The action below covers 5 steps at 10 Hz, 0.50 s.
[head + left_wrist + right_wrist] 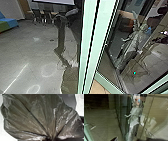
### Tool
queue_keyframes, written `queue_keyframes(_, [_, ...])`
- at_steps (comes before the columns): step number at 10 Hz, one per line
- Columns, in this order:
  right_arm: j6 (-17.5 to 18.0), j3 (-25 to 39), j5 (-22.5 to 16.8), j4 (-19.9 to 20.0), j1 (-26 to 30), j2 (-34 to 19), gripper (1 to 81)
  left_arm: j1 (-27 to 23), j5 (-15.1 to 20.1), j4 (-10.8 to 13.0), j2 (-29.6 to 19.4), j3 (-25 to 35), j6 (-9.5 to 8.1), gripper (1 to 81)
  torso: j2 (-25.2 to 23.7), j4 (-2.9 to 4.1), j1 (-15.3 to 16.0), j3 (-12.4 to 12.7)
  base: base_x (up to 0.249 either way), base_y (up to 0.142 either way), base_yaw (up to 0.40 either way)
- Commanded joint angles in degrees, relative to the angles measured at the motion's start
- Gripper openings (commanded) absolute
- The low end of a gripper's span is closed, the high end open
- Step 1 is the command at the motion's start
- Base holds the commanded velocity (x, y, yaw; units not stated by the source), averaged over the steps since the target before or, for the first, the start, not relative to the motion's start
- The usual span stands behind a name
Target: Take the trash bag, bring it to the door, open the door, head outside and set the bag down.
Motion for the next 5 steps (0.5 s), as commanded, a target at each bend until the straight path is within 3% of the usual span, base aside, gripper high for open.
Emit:
queue_keyframes(1, [-0.7, -2.1, 1.6, -2.8, 8.9, -0.7, 81.1, -1.6, 4.9, -0.6, 0.4, 0.3, 0.03, 1.0, 0.0, 0.00, 0.0, 0.0, 0.000, 0.000, 0.000])
queue_keyframes(4, [-0.7, -4.5, 1.9, -7.5, 8.5, 2.8, 81.1, -1.6, 4.9, -1.0, 0.6, 0.3, -0.06, 1.0, 0.0, 0.00, 0.0, 0.0, 0.000, 0.000, 0.000])
queue_keyframes(5, [-0.7, -5.8, 3.7, -8.8, 8.3, 3.5, 81.1, -1.6, 4.9, -1.0, 0.6, 0.3, -0.06, 1.0, 0.0, 0.00, 0.0, 0.0, 0.000, 0.000, 0.000])
